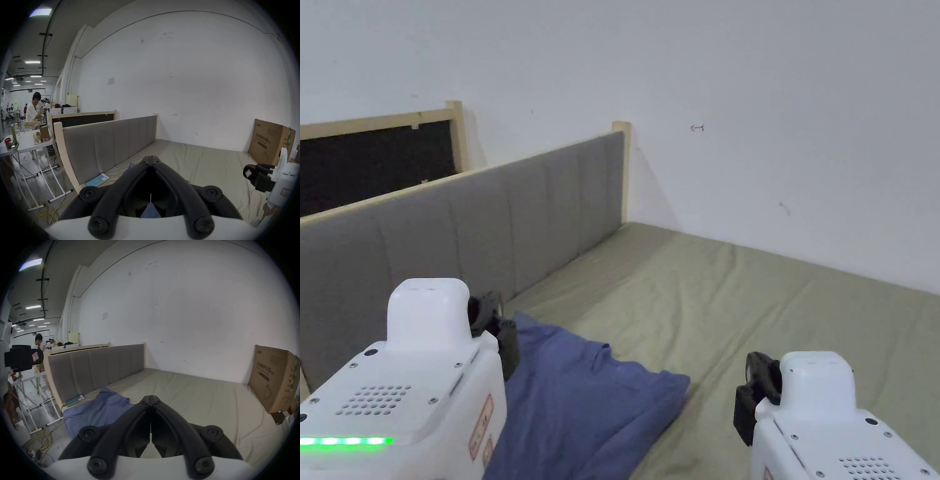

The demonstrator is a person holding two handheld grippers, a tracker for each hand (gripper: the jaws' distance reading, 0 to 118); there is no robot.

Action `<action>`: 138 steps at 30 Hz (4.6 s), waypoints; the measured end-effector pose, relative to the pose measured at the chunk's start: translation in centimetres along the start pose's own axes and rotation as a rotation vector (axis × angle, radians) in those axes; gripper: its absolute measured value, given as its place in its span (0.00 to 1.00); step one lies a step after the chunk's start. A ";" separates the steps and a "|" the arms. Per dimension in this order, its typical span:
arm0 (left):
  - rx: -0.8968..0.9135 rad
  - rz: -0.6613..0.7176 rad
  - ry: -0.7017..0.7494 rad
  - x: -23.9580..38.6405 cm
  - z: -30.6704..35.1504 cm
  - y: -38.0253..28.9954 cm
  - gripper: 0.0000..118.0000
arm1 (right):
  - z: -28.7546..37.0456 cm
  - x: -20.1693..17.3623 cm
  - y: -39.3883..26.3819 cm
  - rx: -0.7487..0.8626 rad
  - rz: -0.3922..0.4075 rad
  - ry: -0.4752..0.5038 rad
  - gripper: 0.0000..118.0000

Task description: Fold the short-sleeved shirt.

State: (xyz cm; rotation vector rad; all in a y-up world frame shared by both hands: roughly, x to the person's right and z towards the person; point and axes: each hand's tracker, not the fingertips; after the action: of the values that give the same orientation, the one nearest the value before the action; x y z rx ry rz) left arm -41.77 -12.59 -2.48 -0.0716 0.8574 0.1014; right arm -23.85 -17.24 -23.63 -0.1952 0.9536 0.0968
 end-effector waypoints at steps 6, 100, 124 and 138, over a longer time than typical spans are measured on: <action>-0.106 0.023 -0.027 0.5 -2.9 -1.2 0.00 | -0.2 0.0 -0.6 -0.024 -0.001 0.007 0.00; -0.913 -0.092 -0.800 30.4 -12.0 -17.5 0.01 | 12.6 23.2 -9.8 -0.253 -0.427 -0.669 0.00; -1.158 -0.046 -0.234 21.1 -36.9 -24.3 0.29 | 5.3 22.0 -13.2 -0.461 -0.354 -0.564 0.00; -0.956 0.004 -0.358 19.7 -33.0 -18.4 0.02 | -0.4 29.0 -9.7 -0.465 -0.417 -0.272 0.00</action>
State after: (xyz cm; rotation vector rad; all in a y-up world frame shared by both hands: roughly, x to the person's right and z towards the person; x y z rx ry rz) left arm -51.58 -33.09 -38.53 -0.9200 0.3889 0.5073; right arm -5.86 -26.98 -46.37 -0.7862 0.5921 -0.0414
